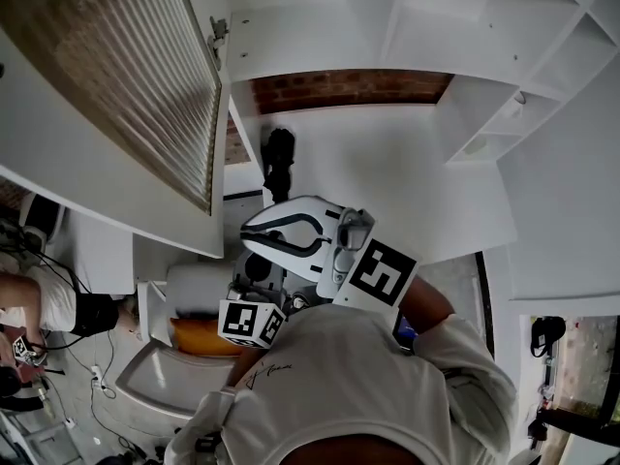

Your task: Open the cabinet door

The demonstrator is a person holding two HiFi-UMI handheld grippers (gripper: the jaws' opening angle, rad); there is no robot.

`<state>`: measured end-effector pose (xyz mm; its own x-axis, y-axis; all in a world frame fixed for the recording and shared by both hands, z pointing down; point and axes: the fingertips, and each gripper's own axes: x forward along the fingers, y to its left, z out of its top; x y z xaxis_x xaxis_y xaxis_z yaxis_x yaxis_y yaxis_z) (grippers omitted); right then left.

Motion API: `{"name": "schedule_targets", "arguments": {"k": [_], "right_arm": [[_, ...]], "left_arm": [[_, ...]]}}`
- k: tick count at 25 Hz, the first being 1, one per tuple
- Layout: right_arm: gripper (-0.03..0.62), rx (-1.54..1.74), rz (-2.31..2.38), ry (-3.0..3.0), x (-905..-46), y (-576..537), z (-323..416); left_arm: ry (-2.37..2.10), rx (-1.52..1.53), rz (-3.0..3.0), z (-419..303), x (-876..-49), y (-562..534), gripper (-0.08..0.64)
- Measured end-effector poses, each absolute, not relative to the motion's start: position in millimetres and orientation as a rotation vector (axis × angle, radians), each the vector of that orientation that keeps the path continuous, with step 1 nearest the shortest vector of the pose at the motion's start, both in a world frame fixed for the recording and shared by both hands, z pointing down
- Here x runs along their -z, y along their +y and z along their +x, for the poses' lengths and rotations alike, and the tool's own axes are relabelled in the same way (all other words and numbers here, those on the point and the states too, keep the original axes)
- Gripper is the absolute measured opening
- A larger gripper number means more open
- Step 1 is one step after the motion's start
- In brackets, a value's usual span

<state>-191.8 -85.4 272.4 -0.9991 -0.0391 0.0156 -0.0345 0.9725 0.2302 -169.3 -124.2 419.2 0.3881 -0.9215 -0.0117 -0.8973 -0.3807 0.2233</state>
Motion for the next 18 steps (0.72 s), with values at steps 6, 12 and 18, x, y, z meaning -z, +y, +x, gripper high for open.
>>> {"name": "schedule_targets", "arguments": {"k": [6, 12, 18], "right_arm": [[0.032, 0.287, 0.15, -3.138, -271.8, -95.6, -175.6], [0.031, 0.226, 0.202, -3.156, -274.0, -103.6, -160.1], [0.028, 0.178, 0.241, -3.153, -281.5, -110.4, -147.9]], "left_arm": [[-1.61, 0.199, 2.478, -159.4, -418.3, -123.1, 0.028], [-1.586, 0.188, 2.497, -149.7, -418.3, -124.1, 0.028], [-1.57, 0.193, 2.511, -142.9, -417.0, -126.9, 0.028]]}}
